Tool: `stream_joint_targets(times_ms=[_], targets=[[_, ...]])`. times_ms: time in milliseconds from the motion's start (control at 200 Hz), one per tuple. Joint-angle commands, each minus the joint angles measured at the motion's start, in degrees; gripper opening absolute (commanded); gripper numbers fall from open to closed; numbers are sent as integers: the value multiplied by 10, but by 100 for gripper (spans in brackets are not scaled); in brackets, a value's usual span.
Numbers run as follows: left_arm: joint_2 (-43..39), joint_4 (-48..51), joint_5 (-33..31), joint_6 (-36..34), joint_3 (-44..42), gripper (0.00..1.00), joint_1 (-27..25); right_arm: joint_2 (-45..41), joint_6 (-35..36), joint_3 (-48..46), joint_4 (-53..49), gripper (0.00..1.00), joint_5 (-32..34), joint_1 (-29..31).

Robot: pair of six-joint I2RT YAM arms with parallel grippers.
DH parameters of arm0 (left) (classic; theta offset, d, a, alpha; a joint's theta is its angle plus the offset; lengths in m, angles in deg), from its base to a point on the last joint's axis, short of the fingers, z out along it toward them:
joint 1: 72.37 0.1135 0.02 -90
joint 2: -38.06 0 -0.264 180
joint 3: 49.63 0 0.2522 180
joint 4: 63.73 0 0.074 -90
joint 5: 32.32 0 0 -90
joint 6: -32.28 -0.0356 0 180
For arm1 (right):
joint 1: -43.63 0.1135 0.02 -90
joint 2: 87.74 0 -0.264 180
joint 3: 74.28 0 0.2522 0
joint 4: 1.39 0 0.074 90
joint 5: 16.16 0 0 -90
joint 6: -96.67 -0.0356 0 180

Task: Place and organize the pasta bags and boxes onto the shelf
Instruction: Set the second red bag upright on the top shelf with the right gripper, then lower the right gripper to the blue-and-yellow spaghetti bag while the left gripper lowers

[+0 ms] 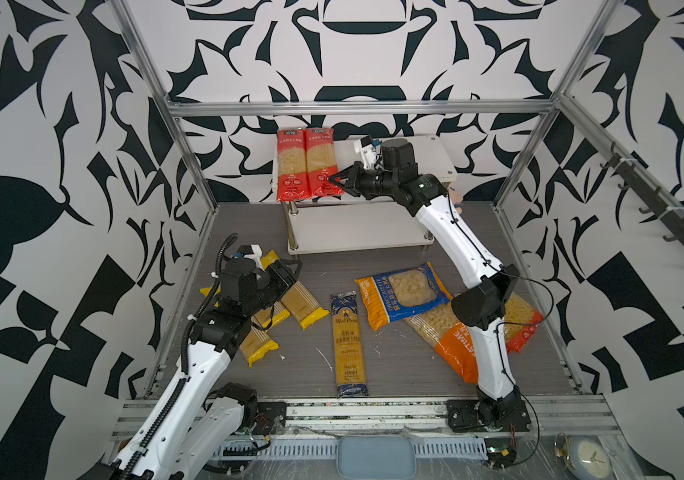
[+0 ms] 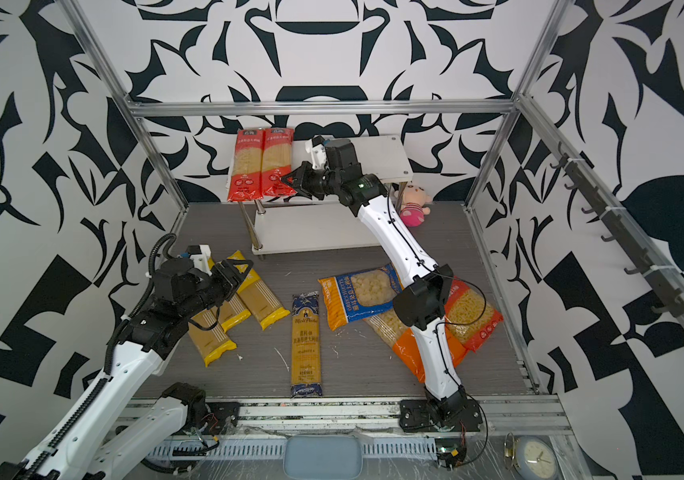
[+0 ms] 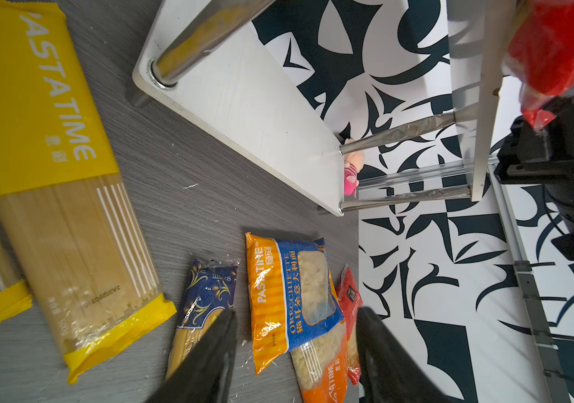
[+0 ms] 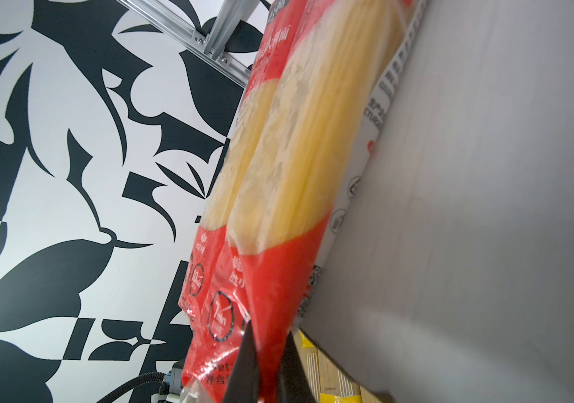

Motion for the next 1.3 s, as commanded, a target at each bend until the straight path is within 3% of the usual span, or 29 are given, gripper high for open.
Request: stream_joint_targets(times_ms=[0,210,365,475,780,975,1095,1295], targets=[[0,-4,7,-1,0,58,2,11,6,32,14,2,-11,15],[-2,-11,10,-3,-8,58,2,11,12,32,7,3,-15,19],[-3,-21,30,-11,-17,61,2,-32,32,-19,13,40,-29,14],[-7,-25,51,-18,-29,64,2,-92,49,-101,23,49,-31,9],[-25,-3,51,-36,-87,67,-31,-342,35,-515,139,53,16,11],[-27,21,7,-38,-122,68,-103,-476,32,-772,158,52,161,84],[-12,29,-29,-27,-142,68,-158,-509,10,-880,156,51,258,155],[43,18,-91,1,-166,66,-259,-461,-29,-964,205,52,289,227]])
